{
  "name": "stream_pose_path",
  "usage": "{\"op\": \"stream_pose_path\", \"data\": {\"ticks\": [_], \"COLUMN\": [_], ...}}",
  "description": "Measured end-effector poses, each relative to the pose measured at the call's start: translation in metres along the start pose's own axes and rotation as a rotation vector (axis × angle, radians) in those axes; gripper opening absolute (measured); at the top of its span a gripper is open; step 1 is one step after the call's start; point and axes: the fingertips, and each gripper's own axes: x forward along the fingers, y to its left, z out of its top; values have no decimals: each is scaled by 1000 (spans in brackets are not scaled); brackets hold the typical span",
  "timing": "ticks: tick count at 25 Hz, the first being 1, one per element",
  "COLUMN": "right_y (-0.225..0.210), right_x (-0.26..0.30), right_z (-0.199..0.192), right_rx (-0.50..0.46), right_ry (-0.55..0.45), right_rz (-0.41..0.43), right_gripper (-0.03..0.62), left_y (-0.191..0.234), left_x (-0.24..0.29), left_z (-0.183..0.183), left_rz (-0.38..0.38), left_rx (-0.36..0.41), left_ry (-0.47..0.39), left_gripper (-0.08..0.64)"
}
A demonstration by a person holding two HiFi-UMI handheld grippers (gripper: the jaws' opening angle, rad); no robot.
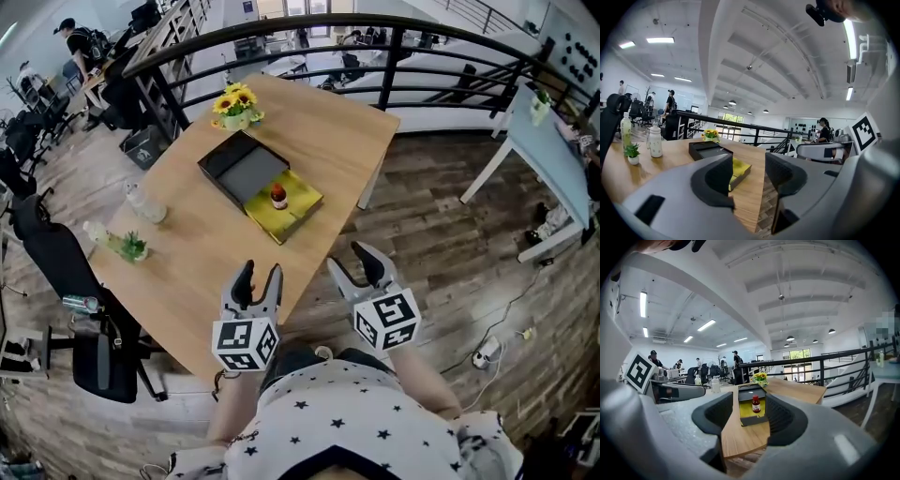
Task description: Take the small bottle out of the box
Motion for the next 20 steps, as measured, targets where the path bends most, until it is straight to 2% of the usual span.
{"op": "stream_pose_path", "data": {"ticks": [10,20], "right_y": [-4,-18], "right_x": [47,120], "right_z": [-5,-10], "right_rx": [-20,-58], "right_ry": [33,65], "right_rz": [69,84], "right_gripper": [198,198], "left_y": [29,77], "left_x": [17,49], "left_z": [-2,-11], "left_rz": [78,106], "left_rx": [-13,-60], "left_ry": [15,42], "left_gripper": [196,196]}}
